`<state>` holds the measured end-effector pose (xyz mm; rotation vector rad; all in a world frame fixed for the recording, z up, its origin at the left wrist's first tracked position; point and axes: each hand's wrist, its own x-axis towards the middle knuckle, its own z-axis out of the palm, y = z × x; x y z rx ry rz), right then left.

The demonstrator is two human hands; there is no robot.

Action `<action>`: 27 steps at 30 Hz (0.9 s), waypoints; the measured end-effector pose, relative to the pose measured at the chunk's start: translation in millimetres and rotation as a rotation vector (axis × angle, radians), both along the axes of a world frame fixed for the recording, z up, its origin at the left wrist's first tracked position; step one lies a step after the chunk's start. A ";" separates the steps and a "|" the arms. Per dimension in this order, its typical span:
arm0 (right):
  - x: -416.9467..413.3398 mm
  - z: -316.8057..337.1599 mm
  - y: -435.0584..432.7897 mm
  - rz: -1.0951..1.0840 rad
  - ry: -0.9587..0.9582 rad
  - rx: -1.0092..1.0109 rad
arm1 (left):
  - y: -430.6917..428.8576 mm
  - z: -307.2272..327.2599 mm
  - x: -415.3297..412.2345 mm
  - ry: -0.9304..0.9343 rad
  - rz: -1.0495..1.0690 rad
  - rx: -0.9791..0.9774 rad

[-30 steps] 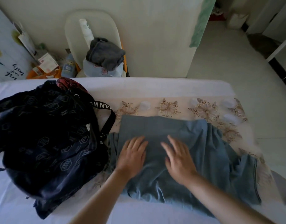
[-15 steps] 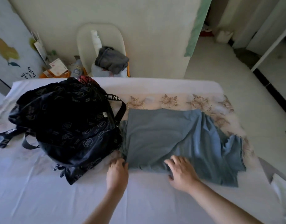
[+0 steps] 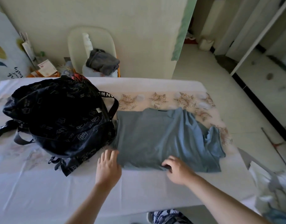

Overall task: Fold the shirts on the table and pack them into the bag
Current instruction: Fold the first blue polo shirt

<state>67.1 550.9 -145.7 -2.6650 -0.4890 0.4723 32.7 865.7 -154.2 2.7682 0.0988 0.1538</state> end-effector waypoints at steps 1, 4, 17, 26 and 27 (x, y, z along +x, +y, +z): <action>-0.4 1.8 -6.1 -0.045 -0.070 0.030 | -9.6 3.8 3.1 -0.058 -0.130 0.013; 2.6 7.5 -39.0 -0.231 -0.297 0.003 | -33.3 -0.4 16.2 -0.035 -0.380 0.045; 18.6 0.5 -151.8 -0.876 -0.053 -0.091 | -184.9 0.6 75.8 0.034 -0.605 0.035; 23.4 -2.3 -213.6 -0.712 -0.060 -0.271 | -227.6 -21.4 95.3 0.260 -0.720 0.233; 33.1 -2.5 -209.9 -0.683 -0.144 -0.225 | -227.8 -21.0 99.5 0.237 -0.728 0.220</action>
